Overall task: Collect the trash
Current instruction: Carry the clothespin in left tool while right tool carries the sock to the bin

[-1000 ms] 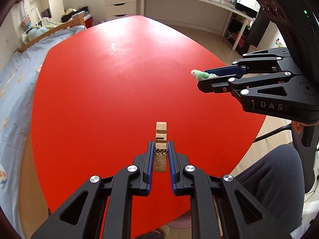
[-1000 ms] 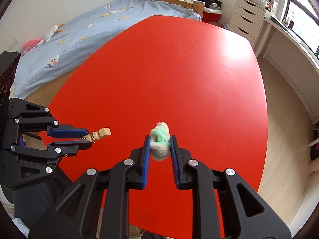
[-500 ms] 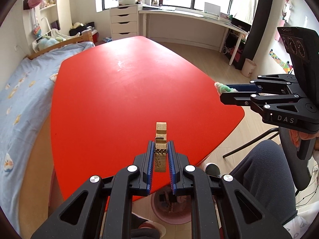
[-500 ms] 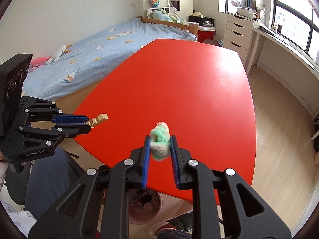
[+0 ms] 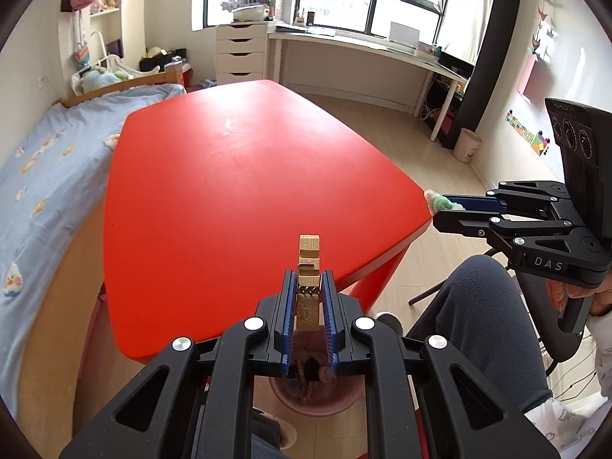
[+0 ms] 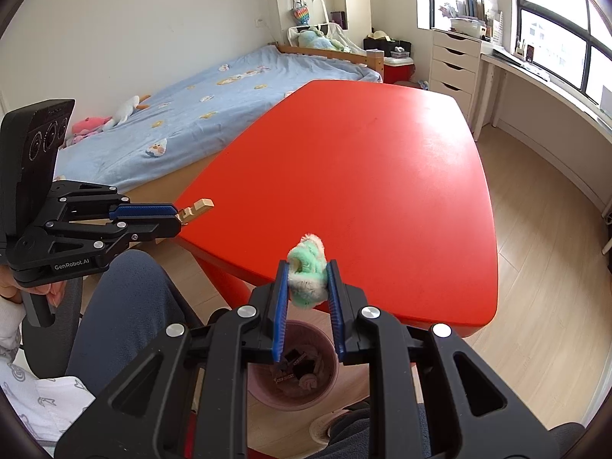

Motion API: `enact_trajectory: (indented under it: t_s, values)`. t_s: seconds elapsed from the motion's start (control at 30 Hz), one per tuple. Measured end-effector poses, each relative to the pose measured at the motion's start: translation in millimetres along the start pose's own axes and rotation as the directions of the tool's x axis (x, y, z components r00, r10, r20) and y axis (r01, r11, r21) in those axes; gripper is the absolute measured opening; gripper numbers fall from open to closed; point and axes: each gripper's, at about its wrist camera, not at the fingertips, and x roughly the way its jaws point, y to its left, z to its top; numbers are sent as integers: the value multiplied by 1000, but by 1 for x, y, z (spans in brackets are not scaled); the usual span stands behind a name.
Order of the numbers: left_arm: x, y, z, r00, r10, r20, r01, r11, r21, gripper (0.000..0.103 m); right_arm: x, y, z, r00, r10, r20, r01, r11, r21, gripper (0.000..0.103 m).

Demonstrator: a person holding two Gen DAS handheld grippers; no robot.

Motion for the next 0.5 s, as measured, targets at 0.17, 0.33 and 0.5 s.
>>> enact_trajectory:
  t_s: [0.17,0.33,0.5]
  values:
    - [-5,1,-8,1000,-16,-1,16,1000,-23,14,-5,9,-11,1000,20,-7,-20,1000,-4,19]
    - [-9,-3,-16,999,-34,-3,34,999,-16,14,-6,17,-21,999,43,-17,-43,999,-6,19]
    - [-8,-6,-22,998,-53,-15,53,998,-19,14,-5,22,-26,998,61,-30,-62,998,-6,19]
